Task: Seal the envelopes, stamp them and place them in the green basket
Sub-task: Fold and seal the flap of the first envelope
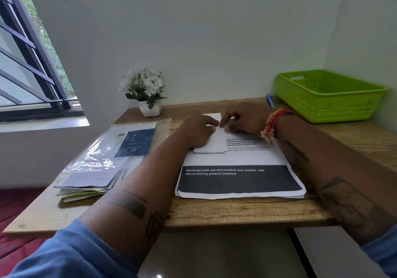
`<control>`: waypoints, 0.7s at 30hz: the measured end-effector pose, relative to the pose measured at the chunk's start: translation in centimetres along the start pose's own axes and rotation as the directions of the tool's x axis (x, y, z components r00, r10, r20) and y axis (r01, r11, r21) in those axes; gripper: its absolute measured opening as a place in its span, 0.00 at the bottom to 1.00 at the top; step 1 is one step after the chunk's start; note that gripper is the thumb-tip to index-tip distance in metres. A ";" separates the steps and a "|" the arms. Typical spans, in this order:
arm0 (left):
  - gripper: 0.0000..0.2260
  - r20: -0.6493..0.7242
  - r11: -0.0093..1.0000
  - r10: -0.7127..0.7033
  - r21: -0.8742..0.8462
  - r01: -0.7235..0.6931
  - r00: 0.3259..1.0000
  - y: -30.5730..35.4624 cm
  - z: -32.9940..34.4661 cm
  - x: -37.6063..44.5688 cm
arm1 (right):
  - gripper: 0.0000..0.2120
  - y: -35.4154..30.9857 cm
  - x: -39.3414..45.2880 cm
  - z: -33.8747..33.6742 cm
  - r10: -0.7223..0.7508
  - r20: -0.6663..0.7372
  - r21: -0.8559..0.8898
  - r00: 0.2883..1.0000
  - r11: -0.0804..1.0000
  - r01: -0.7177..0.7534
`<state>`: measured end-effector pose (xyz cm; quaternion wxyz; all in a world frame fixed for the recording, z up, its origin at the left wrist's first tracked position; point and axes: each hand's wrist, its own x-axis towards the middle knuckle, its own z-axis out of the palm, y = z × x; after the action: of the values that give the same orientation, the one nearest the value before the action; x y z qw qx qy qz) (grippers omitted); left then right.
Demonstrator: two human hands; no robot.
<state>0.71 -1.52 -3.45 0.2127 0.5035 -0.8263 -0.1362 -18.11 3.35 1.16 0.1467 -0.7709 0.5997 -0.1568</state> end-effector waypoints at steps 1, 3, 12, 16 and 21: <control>0.12 0.000 1.000 0.005 0.000 -0.005 1.000 0.0 0.0 0.0 | 0.09 0.2 0.1 0.1 0.006 -0.008 -0.006 1.000 1.000 -0.006; 0.12 0.003 1.000 0.006 -0.019 -0.006 1.000 -0.1 0.0 0.0 | 0.16 0.3 0.2 0.2 0.034 -0.007 -0.034 0.999 0.999 -0.034; 0.13 0.016 1.000 -0.008 -0.025 0.008 1.000 0.1 -0.1 0.0 | 0.22 0.2 2.0 1.7 0.055 -0.037 -0.313 0.998 0.948 -0.064; 0.13 0.022 1.000 0.000 -0.010 0.000 1.000 0.2 -0.2 -0.1 | 0.25 0.3 2.9 2.0 0.079 -0.049 -0.344 0.996 0.935 -0.091; 0.13 0.031 1.000 -0.008 -0.022 0.009 0.999 0.2 -0.1 0.0 | 0.26 0.4 3.6 2.0 0.116 -0.071 -0.356 0.991 0.925 -0.133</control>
<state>0.67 -1.43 -3.26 0.2046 0.5025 -0.8258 -0.1540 -16.77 -0.20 -0.63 -0.0018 -0.7410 0.6693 -0.0532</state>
